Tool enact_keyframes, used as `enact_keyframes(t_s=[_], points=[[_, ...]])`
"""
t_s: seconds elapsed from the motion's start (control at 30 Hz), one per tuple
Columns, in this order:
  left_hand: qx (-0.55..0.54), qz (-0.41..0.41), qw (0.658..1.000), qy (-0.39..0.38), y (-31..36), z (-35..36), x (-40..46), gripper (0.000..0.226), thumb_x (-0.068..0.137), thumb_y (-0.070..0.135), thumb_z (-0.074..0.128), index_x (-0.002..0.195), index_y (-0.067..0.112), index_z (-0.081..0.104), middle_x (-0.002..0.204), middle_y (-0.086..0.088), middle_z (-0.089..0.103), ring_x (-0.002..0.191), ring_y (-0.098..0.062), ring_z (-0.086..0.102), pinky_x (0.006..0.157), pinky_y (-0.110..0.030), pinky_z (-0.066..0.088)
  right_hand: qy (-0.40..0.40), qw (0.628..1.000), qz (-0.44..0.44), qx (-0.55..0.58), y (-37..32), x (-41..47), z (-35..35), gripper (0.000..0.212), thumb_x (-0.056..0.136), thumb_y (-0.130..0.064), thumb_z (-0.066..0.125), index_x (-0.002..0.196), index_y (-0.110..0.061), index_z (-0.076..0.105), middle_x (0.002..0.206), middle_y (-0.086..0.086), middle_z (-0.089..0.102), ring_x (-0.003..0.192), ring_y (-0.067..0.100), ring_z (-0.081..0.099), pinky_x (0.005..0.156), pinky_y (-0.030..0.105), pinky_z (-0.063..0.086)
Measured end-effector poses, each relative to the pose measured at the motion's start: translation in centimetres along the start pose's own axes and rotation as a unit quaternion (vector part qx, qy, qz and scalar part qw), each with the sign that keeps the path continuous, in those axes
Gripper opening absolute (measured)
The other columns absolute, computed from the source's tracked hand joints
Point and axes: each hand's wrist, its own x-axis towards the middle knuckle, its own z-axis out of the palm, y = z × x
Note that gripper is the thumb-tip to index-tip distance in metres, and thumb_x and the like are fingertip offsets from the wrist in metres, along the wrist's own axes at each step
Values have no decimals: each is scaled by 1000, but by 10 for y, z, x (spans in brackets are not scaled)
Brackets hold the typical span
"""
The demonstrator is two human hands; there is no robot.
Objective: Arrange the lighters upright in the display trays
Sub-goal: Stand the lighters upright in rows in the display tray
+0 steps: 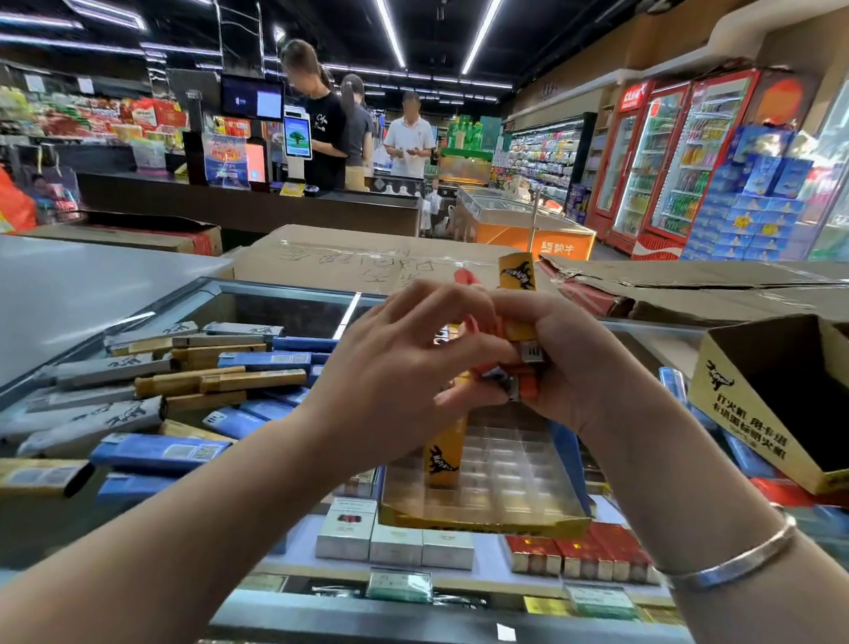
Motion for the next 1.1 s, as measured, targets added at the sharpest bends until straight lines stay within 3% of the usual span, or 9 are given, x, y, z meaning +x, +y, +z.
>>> enact_keyframes(t_s=[0.1,0.2,0.33,0.47,0.67,0.87,1.1], points=[[-81,-89,992,48,1,-4,2,26,79,30,66,96,11,71,105,-11,56,91,-19,57,75,-36,54,12,999,-27,30,-1,-2,2,11,84,-15,56,89,-5,57,62,3,61,50,10,57,43,20,47],[-185,-188,962,71,0,-5,1,26,79,29,69,102,19,68,113,-5,53,100,-15,58,84,-34,53,42,996,-75,35,0,-1,5,17,77,-13,61,90,-3,58,69,7,64,52,11,57,45,19,44],[-366,-280,886,54,0,-5,2,18,80,24,64,99,24,64,100,5,68,94,-12,66,80,-32,56,104,981,-162,10,4,2,5,17,84,-2,61,97,-6,50,74,8,56,51,13,56,43,21,45],[-441,-310,836,104,-5,-6,3,18,83,2,62,94,16,61,92,3,71,85,-12,68,70,-20,53,106,976,-190,-9,6,2,7,20,83,-1,61,95,-11,50,78,12,61,49,16,57,43,24,45],[-479,-352,794,124,-25,-20,2,25,89,-3,49,92,20,56,83,10,71,77,-3,64,70,-18,52,147,967,-210,1,-2,1,0,16,85,-4,59,96,-12,51,75,11,68,50,17,56,43,24,44],[-373,-339,849,161,-48,-34,-1,22,91,7,52,99,27,54,75,13,67,77,-5,64,71,-18,51,183,966,-184,-23,-3,1,-7,13,85,-6,61,92,-11,52,68,7,65,49,16,55,44,24,45],[-272,-249,929,-35,-43,-23,-5,35,80,-3,64,95,29,64,90,14,63,87,-8,63,75,-22,55,184,967,-138,-115,5,3,-6,8,89,-12,60,94,-12,53,68,6,58,51,14,53,44,22,45]])
